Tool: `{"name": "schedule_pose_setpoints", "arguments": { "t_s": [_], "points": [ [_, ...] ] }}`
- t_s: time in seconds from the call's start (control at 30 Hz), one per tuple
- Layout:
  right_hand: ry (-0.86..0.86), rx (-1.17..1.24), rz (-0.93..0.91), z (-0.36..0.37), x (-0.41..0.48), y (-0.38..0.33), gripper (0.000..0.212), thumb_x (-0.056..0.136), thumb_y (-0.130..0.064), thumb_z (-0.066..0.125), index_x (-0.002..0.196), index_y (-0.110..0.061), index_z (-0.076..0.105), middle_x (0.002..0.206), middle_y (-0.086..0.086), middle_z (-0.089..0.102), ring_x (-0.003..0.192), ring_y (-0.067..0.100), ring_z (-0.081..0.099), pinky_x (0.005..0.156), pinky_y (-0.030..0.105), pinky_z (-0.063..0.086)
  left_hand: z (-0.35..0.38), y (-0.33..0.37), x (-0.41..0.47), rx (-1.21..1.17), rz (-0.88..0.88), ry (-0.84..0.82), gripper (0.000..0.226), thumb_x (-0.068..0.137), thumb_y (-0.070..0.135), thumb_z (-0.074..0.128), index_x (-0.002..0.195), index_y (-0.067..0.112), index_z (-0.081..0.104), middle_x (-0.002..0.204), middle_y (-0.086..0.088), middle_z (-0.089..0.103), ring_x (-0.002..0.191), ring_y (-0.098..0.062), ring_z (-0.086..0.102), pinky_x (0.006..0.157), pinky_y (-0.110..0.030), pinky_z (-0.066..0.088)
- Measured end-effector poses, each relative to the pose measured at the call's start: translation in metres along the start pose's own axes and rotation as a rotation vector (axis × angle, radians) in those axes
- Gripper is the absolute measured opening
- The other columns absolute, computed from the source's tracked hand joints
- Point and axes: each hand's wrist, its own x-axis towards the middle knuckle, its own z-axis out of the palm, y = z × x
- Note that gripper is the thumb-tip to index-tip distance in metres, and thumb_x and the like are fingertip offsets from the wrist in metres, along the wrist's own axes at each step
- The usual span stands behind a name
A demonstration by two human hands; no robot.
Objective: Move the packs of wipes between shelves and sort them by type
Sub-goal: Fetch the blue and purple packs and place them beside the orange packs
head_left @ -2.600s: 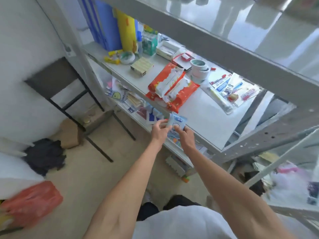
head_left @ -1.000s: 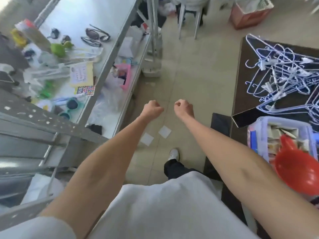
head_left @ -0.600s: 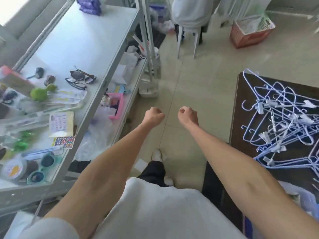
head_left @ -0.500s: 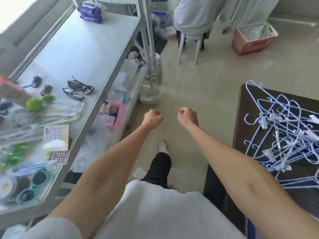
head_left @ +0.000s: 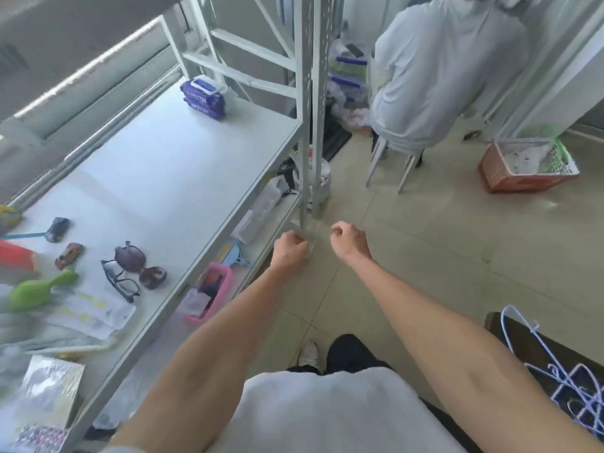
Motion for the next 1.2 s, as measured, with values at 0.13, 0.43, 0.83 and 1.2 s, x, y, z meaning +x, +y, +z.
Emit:
{"name": "schedule_pose_setpoints", "arguments": {
  "t_s": [0.13,0.43,0.83,1.2],
  "points": [
    [-0.072,0.006,-0.061,-0.008,0.071,-0.031,0.036,0.095,-0.014,0.051,0.124,-0.013,0.072,0.129,0.015,0.071,0.124,0.035,0.061,0.102,0.036,0.050,-0.014,0.030,0.058,-0.034,-0.036,0.076,0.028,0.091,0.009,0.056,0.113,0.004,0.072,0.105,-0.008,0.070,0.095,-0.019,0.060,0.080,-0.024,0.043],
    [-0.174,-0.033,-0.233,-0.037,0.235,-0.092,0.028,0.100,-0.014,0.052,0.121,-0.011,0.071,0.124,0.012,0.072,0.119,0.033,0.064,0.099,0.039,0.052,-0.040,0.103,0.171,-0.154,-0.174,0.338,0.025,0.086,0.013,0.062,0.104,0.002,0.076,0.102,-0.011,0.076,0.096,-0.024,0.067,0.082,-0.028,0.048],
    [-0.437,-0.015,-0.431,0.002,0.340,-0.275,0.034,0.098,-0.017,0.054,0.129,-0.004,0.061,0.129,0.017,0.067,0.122,0.036,0.061,0.102,0.038,0.048,-0.160,0.077,0.287,-0.671,-0.448,0.696,0.054,0.083,0.059,0.066,0.094,0.006,0.069,0.095,-0.011,0.071,0.084,-0.029,0.062,0.080,-0.039,0.049],
    [-0.479,0.112,-0.520,0.087,0.410,-0.375,0.048,0.111,-0.036,0.035,0.145,-0.007,0.052,0.149,0.019,0.055,0.135,0.036,0.053,0.109,0.039,0.038,-0.247,0.059,0.421,-1.113,-0.230,0.726,0.070,0.076,0.060,0.078,0.110,0.000,0.068,0.095,-0.009,0.074,0.081,-0.025,0.072,0.061,-0.029,0.055]
  ]
}}
